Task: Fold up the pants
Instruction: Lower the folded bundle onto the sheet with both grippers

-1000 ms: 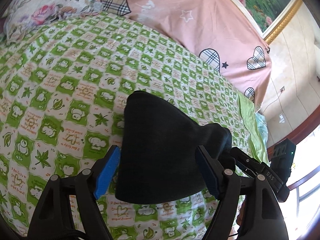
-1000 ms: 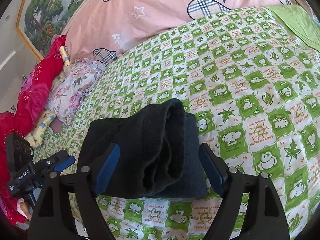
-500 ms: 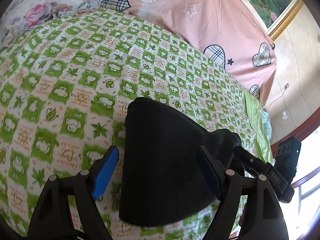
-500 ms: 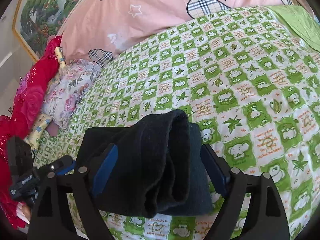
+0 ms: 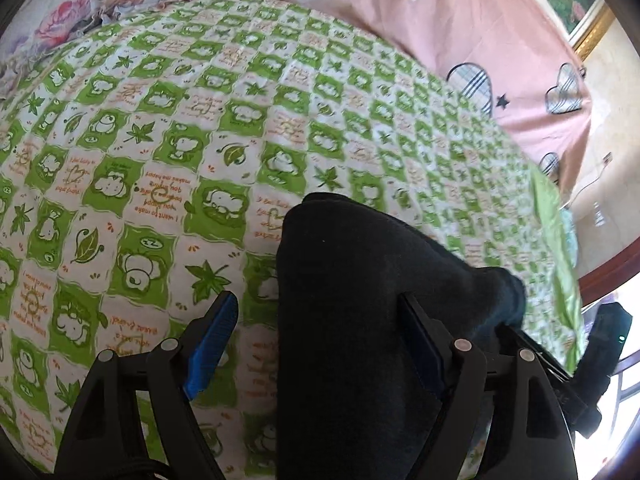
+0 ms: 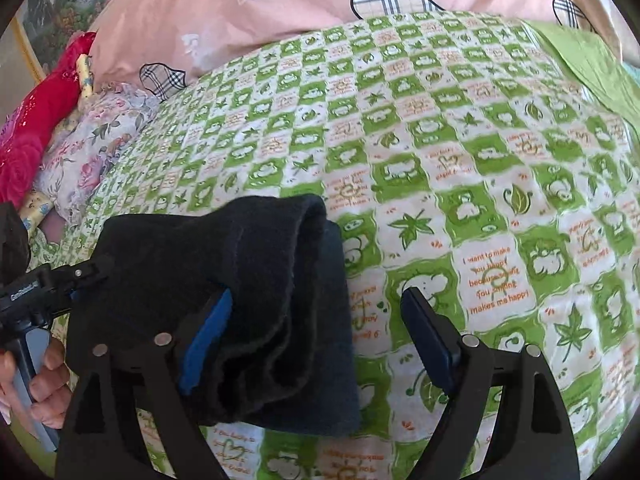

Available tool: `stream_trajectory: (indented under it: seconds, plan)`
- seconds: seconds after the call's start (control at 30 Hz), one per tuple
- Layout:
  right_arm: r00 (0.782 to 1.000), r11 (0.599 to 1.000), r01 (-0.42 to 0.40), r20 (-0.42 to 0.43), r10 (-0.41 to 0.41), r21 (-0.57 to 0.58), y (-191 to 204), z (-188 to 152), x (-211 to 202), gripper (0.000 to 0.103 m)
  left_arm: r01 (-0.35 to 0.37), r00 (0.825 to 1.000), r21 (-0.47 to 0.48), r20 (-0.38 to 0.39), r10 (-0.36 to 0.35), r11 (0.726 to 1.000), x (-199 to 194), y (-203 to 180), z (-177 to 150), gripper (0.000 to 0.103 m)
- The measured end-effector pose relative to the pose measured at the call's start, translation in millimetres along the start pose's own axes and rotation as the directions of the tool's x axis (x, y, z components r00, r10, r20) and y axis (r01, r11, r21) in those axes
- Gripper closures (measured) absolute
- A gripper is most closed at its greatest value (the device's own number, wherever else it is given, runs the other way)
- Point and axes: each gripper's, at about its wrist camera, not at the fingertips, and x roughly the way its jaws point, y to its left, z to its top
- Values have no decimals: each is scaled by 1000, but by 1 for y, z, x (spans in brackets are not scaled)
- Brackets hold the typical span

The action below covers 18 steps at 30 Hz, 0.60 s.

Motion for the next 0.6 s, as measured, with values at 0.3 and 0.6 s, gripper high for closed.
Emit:
stream_trajectory:
  seconds: [0.3,0.6]
  plan:
    - [999,999,-38,-2,38,-20,0,-5,0,21,29,1000,-5,-10,-29,1000,-5,9,-8,21]
    - [983,982,-178,-31,180,61,-6,-9,-1,41,43,999,5,-33,-43,999,-20,8,-27,22]
